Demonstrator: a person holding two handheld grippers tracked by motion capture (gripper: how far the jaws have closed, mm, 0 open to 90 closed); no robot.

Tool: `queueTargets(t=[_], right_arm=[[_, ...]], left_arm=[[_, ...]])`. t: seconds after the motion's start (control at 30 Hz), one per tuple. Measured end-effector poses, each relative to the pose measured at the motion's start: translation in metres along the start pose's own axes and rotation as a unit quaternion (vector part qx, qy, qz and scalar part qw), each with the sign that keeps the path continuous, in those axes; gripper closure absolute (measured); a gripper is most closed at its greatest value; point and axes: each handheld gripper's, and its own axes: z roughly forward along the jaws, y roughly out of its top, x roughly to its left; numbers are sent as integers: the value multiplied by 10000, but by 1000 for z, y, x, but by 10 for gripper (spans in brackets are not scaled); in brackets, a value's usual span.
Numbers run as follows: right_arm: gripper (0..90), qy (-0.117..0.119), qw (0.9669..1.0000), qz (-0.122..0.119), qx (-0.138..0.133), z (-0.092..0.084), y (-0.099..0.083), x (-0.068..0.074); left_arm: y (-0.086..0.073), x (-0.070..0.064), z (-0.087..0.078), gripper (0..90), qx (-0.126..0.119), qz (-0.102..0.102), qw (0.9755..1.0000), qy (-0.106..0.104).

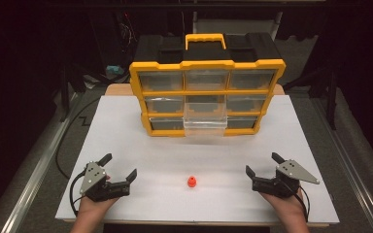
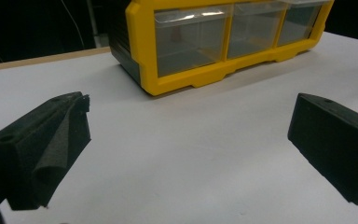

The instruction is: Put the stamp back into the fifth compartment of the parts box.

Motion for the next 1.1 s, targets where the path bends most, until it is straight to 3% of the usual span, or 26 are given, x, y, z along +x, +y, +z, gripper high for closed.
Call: queueTargets(t=[0.1, 0.53, 0.83, 1.1], right_arm=[[1, -9, 10000, -10, 16, 0, -1, 0], [1, -29, 9997, -218, 85, 1, 0, 5], [1, 37, 9983, -349, 459, 6, 2, 11], [1, 140, 9949, -405, 912, 11, 2, 14]], left_arm=[[1, -4, 4, 3, 69, 130, 9999, -36], [0, -1, 3, 3, 40, -68, 9999, -131], [0, -3, 3, 3, 56, -53, 9999, -131], [-1, -3, 2, 3, 88, -2, 9999, -143]])
